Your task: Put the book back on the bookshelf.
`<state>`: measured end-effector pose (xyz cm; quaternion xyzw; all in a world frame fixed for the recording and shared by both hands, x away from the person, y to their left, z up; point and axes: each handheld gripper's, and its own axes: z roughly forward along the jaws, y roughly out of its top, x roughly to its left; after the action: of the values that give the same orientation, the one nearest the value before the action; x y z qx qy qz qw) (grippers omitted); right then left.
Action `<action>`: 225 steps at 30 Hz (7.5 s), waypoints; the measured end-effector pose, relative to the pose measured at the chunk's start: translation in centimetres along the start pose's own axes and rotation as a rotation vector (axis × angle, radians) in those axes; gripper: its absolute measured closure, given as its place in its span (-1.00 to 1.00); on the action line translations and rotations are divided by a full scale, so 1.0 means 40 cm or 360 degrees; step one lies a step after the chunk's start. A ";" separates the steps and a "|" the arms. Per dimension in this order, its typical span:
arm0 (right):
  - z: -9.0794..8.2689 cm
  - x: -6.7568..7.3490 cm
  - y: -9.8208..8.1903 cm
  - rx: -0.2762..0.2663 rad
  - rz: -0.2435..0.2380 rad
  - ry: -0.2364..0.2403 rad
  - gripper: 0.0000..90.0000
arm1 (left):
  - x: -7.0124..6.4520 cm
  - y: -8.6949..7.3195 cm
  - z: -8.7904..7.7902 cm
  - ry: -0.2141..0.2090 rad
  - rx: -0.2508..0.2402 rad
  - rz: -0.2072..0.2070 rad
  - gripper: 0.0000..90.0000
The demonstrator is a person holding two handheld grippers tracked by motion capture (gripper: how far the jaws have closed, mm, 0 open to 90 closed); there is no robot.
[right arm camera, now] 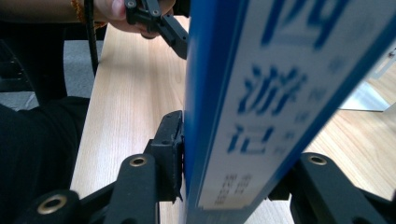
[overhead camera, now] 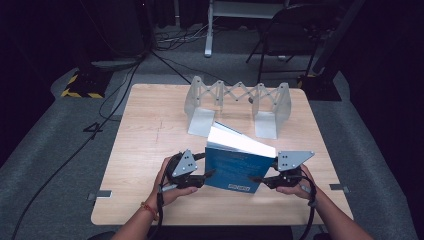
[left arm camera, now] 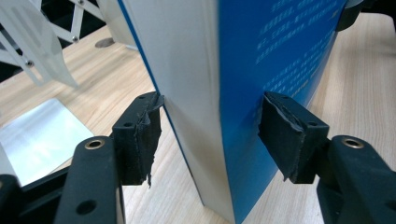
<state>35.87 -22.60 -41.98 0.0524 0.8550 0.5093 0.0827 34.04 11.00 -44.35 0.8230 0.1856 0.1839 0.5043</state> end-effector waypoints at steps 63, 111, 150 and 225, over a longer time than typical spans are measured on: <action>-0.121 -0.011 0.166 0.0154 0.0212 -0.0282 0.30 | 0.063 -0.154 -0.038 0.0059 0.0390 -0.0230 -0.30; -0.079 -0.067 0.246 0.0379 0.0308 -0.0239 0.37 | 0.094 -0.216 -0.076 0.0147 0.0581 -0.0357 -0.52; -0.249 -0.129 0.150 0.0358 0.0498 -0.0626 0.37 | 0.094 -0.215 -0.076 0.0150 0.0580 -0.0348 -0.52; -0.157 -0.448 0.203 0.0341 0.0903 -0.1428 0.36 | 0.096 -0.213 -0.071 0.0120 0.0584 -0.0330 -0.54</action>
<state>52.26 -27.27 -30.32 0.5018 0.7351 0.3491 0.2931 34.96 18.63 -50.36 0.8700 0.3185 0.1249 0.3550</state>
